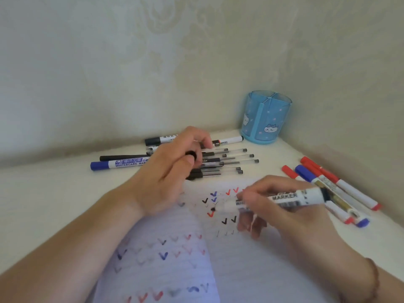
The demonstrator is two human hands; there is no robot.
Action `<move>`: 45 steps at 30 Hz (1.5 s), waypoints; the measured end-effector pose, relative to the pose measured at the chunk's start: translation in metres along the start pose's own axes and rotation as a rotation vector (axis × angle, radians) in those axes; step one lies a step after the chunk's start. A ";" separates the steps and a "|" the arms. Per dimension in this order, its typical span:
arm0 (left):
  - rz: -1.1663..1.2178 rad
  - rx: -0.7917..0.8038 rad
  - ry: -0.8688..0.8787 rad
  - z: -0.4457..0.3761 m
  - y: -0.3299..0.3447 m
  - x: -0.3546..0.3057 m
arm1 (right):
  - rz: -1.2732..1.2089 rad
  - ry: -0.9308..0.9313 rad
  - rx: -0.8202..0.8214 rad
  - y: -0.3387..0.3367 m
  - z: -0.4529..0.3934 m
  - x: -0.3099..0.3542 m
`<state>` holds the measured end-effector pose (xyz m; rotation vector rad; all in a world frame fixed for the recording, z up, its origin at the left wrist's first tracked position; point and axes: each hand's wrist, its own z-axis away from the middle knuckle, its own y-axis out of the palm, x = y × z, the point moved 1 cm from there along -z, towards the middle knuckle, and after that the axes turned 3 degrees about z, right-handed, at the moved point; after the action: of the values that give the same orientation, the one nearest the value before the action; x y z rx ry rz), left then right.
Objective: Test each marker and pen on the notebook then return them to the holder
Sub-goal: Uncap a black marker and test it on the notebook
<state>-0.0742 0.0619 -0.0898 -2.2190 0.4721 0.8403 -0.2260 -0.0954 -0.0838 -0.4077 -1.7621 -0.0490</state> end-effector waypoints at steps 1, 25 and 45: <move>-0.011 -0.013 -0.011 -0.001 0.001 0.002 | 0.036 0.056 0.030 0.004 -0.001 -0.002; -0.170 0.112 -0.109 -0.004 0.014 0.007 | 0.296 0.046 -0.053 0.013 -0.004 -0.020; -0.007 0.104 -0.154 -0.002 0.020 -0.006 | -0.042 -0.145 -0.165 -0.012 -0.011 -0.013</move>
<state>-0.0884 0.0478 -0.0945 -2.0430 0.4242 0.9529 -0.2166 -0.1126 -0.0911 -0.5038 -1.9165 -0.2002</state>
